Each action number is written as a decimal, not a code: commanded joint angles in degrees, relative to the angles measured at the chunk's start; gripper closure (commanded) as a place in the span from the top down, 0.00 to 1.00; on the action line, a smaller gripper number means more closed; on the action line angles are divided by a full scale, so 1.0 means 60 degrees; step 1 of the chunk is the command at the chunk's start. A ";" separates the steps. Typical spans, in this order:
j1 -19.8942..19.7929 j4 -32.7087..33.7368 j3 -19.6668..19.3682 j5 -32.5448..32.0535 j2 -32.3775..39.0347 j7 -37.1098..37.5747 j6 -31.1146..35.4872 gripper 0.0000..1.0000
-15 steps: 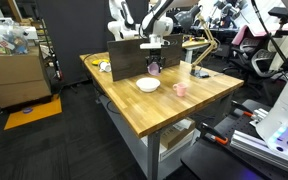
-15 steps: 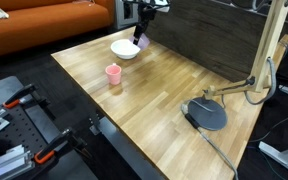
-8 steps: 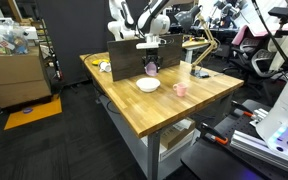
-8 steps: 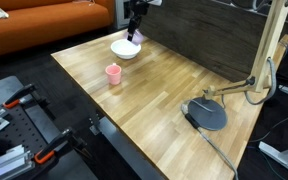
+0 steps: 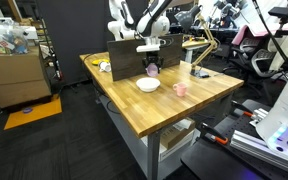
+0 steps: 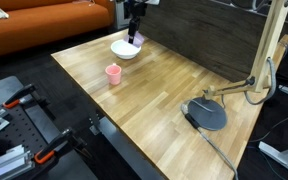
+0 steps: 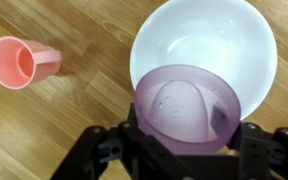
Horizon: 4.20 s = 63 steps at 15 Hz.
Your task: Pour the water out of the purple cup into the white bowl
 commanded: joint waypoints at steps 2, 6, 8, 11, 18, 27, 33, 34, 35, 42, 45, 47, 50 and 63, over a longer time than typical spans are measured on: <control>0.0126 -0.0369 -0.0062 -0.0513 -0.0168 0.0202 0.0764 0.49; 0.0219 -0.0480 -0.0067 -0.0663 -0.0161 0.0263 0.1057 0.49; 0.0296 -0.0497 -0.0116 -0.0786 -0.0133 0.0332 0.1246 0.49; 0.0447 -0.0484 -0.0245 -0.1181 -0.0072 0.0543 0.1505 0.49; 0.0780 -0.0621 -0.0474 -0.2224 -0.0025 0.1176 0.2210 0.49; 0.0912 -0.0672 -0.0544 -0.2759 -0.0037 0.1607 0.2425 0.49; 0.0801 -0.0641 -0.0459 -0.2626 -0.0060 0.1604 0.2415 0.49; 0.0782 -0.0633 -0.0451 -0.2611 -0.0050 0.1586 0.2399 0.49; 0.0766 -0.0633 -0.0443 -0.2594 -0.0052 0.1569 0.2394 0.49; 0.0674 -0.0681 -0.0441 -0.2576 -0.0088 0.1463 0.2429 0.49; 0.0398 -0.0670 -0.0130 -0.2123 -0.0151 0.1121 0.2064 0.49; 0.0173 -0.0674 0.0096 -0.1663 -0.0184 0.0817 0.1869 0.49; -0.0349 -0.0661 0.0488 -0.0642 -0.0209 0.0044 0.1289 0.49; -0.2845 -0.0723 0.1229 0.4645 -0.0484 -0.3380 -0.2150 0.49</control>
